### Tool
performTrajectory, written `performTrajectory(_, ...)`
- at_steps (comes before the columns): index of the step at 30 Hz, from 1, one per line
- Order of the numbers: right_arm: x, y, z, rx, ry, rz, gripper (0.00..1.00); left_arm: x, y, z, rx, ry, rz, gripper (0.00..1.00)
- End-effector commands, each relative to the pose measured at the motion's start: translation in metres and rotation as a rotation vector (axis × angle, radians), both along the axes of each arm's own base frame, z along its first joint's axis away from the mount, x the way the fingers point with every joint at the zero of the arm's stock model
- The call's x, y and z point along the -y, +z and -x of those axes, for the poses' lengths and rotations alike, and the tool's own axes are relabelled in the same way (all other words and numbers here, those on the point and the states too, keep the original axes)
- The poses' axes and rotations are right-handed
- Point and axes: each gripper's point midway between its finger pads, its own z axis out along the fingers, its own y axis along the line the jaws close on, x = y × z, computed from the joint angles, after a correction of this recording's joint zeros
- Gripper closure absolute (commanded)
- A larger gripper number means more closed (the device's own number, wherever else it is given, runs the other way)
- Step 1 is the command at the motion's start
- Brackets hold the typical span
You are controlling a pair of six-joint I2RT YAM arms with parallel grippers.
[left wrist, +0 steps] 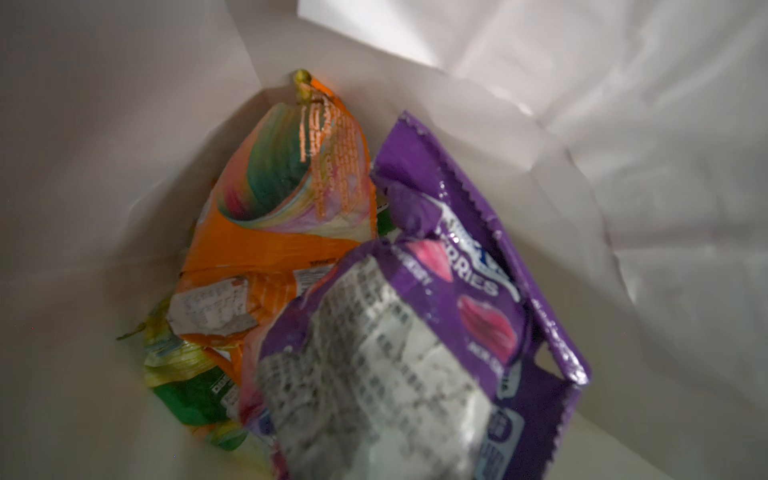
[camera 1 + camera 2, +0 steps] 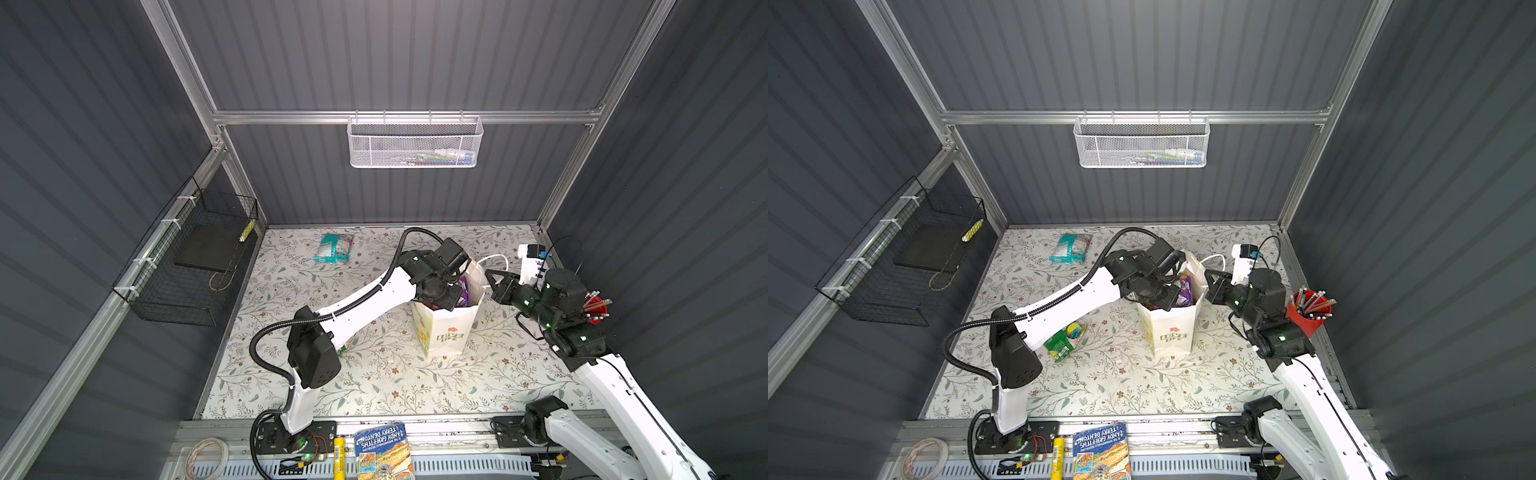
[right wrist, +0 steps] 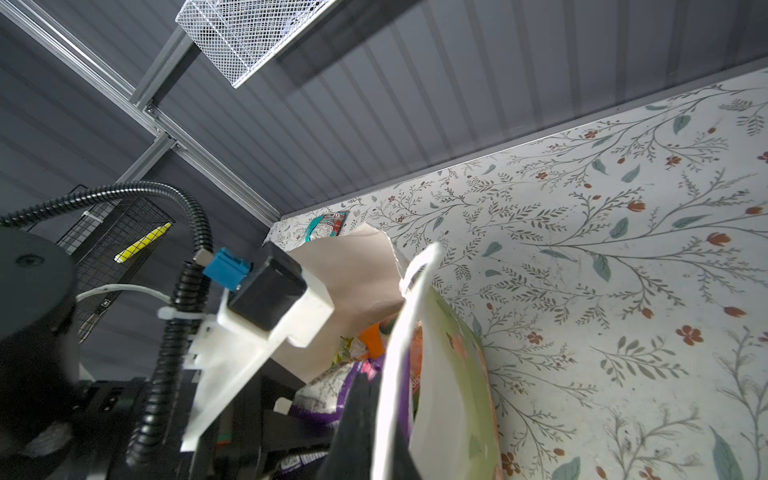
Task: Place the snacks into the paper bag
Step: 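Lower the purple packet into the bag and open the left gripper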
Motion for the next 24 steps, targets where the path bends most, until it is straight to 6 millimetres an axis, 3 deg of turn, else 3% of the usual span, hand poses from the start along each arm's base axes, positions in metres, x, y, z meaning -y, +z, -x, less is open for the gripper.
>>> performTrajectory(1, 0.002, -0.004, 0.0, 0.001, -0.004, 0.013, 1.0, 0.006, -0.023, 0.004, -0.038, -0.029, -0.028, 0.73)
performTrajectory(5, 0.002, -0.003, 0.0, 0.002, -0.005, 0.013, 1.0, 0.006, -0.036, -0.001, -0.038, -0.029, -0.068, 0.63)
performTrajectory(8, 0.002, -0.003, 0.0, 0.003, -0.006, 0.013, 1.0, 0.005, -0.029, -0.008, -0.006, -0.012, -0.08, 0.54)
performTrajectory(13, 0.003, -0.002, 0.001, 0.006, -0.009, 0.014, 1.0, 0.003, 0.015, -0.011, 0.062, 0.012, -0.005, 0.36)
performTrajectory(21, 0.004, -0.001, 0.002, 0.008, -0.01, 0.014, 1.0, -0.014, 0.09, -0.006, 0.182, 0.02, 0.116, 0.16)
performTrajectory(24, 0.004, -0.002, 0.002, 0.007, -0.01, 0.014, 1.0, -0.023, 0.109, -0.009, 0.236, 0.046, 0.13, 0.01)
